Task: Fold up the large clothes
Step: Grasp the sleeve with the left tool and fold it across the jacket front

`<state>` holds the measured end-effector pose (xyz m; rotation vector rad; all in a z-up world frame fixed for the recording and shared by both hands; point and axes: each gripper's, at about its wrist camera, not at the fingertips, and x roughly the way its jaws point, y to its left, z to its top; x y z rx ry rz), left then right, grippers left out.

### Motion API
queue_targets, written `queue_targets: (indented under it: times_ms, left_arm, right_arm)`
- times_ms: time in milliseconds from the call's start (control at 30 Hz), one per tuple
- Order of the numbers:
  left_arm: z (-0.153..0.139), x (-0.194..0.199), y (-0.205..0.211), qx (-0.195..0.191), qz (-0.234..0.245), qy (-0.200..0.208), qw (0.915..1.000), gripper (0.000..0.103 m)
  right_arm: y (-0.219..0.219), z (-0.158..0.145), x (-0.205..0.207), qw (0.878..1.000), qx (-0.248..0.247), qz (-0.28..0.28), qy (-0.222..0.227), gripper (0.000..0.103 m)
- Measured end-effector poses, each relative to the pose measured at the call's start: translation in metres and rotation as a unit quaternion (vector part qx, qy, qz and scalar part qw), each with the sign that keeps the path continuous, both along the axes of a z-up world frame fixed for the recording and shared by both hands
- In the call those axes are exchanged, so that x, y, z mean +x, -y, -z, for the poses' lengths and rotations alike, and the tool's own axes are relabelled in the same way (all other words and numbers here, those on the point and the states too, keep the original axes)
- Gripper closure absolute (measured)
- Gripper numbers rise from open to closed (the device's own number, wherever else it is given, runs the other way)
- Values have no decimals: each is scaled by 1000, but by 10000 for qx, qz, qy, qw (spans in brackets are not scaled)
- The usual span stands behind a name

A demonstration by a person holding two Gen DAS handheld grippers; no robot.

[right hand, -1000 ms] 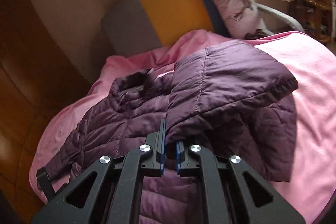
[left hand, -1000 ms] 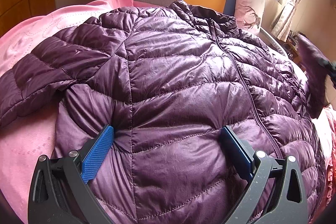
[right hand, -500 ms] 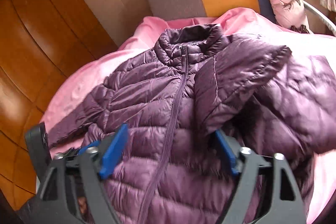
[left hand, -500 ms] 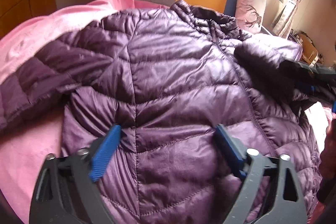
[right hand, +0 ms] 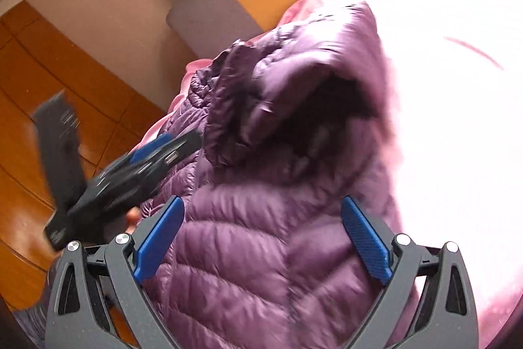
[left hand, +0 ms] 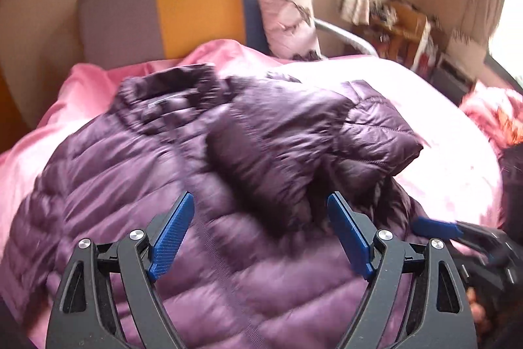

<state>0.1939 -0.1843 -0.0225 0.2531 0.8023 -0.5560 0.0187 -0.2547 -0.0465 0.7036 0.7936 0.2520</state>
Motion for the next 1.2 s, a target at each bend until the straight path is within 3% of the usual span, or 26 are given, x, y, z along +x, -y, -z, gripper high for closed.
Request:
queue_targets:
  times_ms: [100, 167, 200, 267, 333, 433, 600, 700, 833, 933, 1067, 1100, 1133, 1200]
  left_arm:
    - [12, 13, 32, 446, -81, -13, 9990, 20]
    - [15, 25, 37, 592, -354, 100, 9976, 46]
    - [14, 36, 30, 336, -418, -186, 9984, 71]
    - [4, 49, 8, -347, -729, -558, 9952, 80]
    - [-9, 58, -19, -958, -957, -671, 9885, 92]
    - [-26, 65, -57, -1600, -1172, -722, 9775, 96]
    - [-31, 74, -125, -2392, -1744, -900, 9509, 96]
    - [-17, 78, -156, -2651, -2051, -1152, 9351, 96]
    - [10, 78, -178, -2664, -2306, -1479, 9241, 96]
    - [36, 74, -190, -2594, -2610, -1749, 9132, 96]
    - [48, 64, -210, -2999, -2723, -1840, 8956, 96]
    - [49, 63, -212, -3079, -2698, -1888, 8926, 91]
    - [49, 61, -215, -3214, -2648, -1967, 8876, 75]
    - [46, 58, -221, -3395, -2698, -1933, 8801, 64]
  right_arm:
    - [8, 3, -8, 9999, 121, 21, 2, 7]
    - [12, 6, -8, 9997, 225, -2, 8, 7]
    - [14, 6, -8, 9996, 267, -21, 20, 7]
    - [16, 7, -5, 9992, 406, -27, 60, 6]
    - [17, 6, 3, 9981, 606, -5, 139, 5]
    - [16, 6, 23, 9959, 859, 69, 258, 2]
    - [12, 14, 61, 9918, 1218, 341, 185, 2]
    - [14, 16, 71, 9901, 1269, 551, 241, 2]
    - [23, 16, 75, 9889, 1271, 750, 161, 2]
    - [24, 9, 62, 9930, 1036, 556, 60, 2]
    - [16, -10, 44, 9993, 318, 162, 143, 2]
    - [15, -14, 44, 9996, 170, 139, 200, 3]
    - [16, -16, 48, 9996, 33, 173, 241, 4]
    - [11, -24, 54, 9989, -243, 259, 317, 9]
